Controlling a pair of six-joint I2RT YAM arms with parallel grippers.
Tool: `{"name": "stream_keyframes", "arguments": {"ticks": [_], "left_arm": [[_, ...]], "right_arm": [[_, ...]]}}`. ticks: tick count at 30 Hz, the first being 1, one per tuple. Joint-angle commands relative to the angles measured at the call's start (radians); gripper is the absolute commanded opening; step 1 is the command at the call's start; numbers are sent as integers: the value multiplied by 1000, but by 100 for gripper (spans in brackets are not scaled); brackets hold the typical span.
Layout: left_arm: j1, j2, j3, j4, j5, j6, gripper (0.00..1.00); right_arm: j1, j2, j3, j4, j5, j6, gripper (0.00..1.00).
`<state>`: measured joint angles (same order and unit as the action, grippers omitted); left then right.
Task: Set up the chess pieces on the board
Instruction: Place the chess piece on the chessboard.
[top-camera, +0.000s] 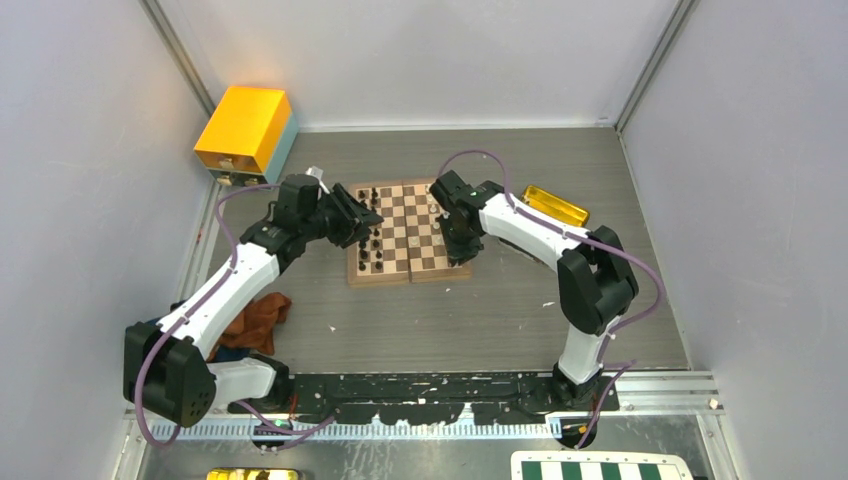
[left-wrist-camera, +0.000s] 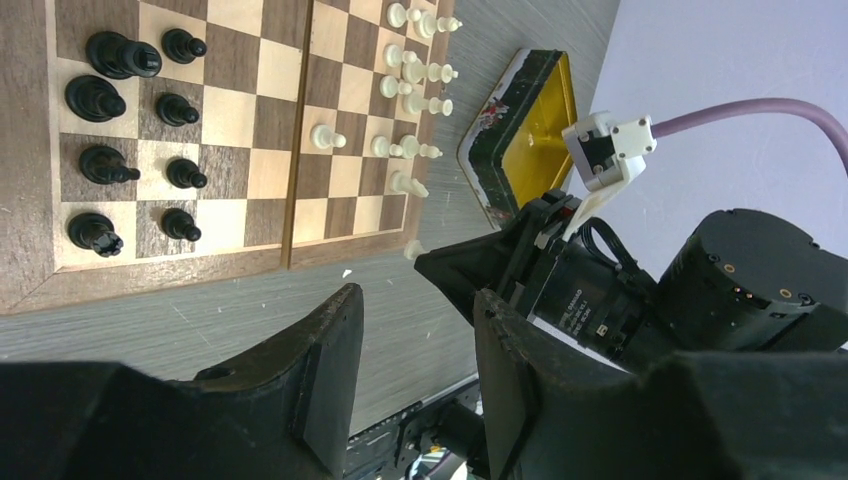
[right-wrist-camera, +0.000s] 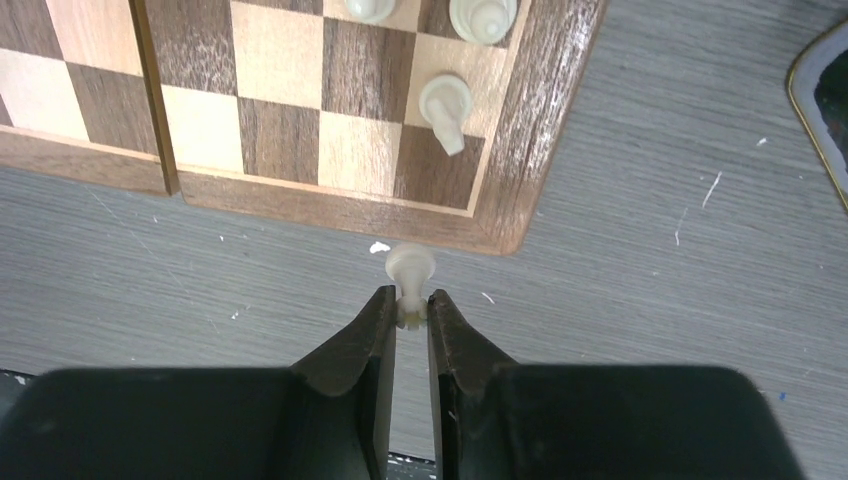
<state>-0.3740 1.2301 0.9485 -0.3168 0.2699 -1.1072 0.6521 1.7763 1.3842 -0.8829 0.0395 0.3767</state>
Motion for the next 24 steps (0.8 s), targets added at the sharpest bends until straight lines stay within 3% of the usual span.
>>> {"name": "stream_keyframes", "arguments": {"ticks": [1, 24], "left_arm": [[7, -30, 53, -2, -11, 37, 46], [21, -17, 55, 3, 6, 43, 45]], "right_arm": [[4, 13, 56, 47, 1, -3, 1], [-8, 63, 69, 59, 43, -12, 1]]}}
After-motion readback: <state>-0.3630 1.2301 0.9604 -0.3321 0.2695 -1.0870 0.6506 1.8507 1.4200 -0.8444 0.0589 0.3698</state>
